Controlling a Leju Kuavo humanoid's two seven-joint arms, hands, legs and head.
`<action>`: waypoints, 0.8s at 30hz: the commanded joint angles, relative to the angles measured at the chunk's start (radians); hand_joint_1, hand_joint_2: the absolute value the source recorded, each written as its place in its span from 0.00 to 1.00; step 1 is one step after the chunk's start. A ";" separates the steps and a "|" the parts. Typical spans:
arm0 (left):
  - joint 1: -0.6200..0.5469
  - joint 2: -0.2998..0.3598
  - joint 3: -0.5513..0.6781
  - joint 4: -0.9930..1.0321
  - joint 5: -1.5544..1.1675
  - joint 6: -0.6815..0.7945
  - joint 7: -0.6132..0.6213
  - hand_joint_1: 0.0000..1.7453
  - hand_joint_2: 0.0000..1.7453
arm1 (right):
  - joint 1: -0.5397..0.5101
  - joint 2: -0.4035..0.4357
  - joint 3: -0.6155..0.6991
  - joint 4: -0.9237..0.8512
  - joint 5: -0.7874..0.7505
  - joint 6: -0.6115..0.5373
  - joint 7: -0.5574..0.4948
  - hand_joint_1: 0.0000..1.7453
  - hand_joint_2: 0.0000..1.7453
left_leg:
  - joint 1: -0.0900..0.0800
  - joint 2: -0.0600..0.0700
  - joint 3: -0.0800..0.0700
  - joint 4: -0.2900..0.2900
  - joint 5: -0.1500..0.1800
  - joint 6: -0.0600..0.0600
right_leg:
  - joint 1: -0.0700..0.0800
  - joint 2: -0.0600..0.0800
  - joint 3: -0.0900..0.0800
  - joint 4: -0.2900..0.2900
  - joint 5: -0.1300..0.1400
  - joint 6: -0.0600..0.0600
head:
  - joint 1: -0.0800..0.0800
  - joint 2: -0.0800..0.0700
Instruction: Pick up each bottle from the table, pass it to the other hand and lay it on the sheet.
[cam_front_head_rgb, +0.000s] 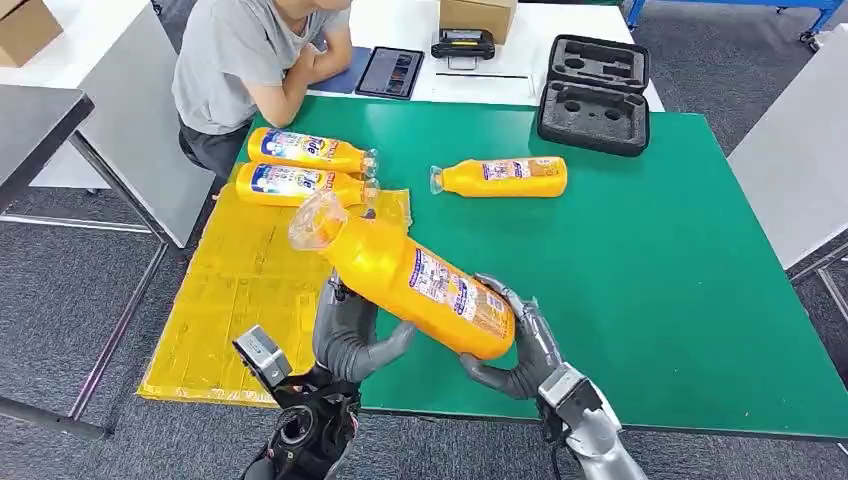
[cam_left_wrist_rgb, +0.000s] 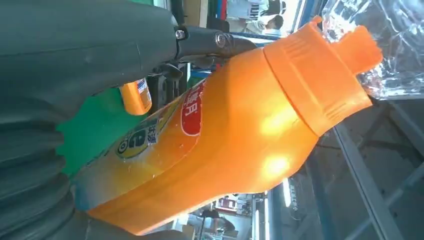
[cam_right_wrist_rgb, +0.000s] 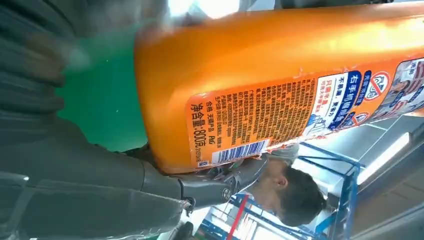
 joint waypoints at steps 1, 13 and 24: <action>-0.026 0.019 -0.023 0.050 0.002 -0.011 0.003 0.00 1.00 | -0.055 0.004 0.035 0.080 -0.024 0.015 -0.003 1.00 1.00 | 0.001 0.002 0.005 -0.001 -0.002 -0.002 | 0.001 0.002 0.004 -0.001 -0.001 -0.002 | 0.000 0.000; -0.030 0.008 -0.001 0.085 0.012 -0.055 0.003 0.00 1.00 | -0.031 0.001 0.004 0.041 -0.053 0.038 -0.003 1.00 1.00 | 0.001 0.000 0.005 -0.001 -0.001 -0.001 | 0.001 0.000 0.005 -0.001 -0.001 -0.002 | 0.000 0.000; -0.028 0.008 -0.007 0.091 0.004 -0.048 0.003 0.00 1.00 | -0.043 -0.003 -0.010 0.035 -0.056 0.059 -0.003 1.00 1.00 | 0.001 0.001 0.005 -0.001 -0.002 -0.002 | 0.001 0.001 0.005 -0.001 -0.001 -0.002 | 0.000 0.000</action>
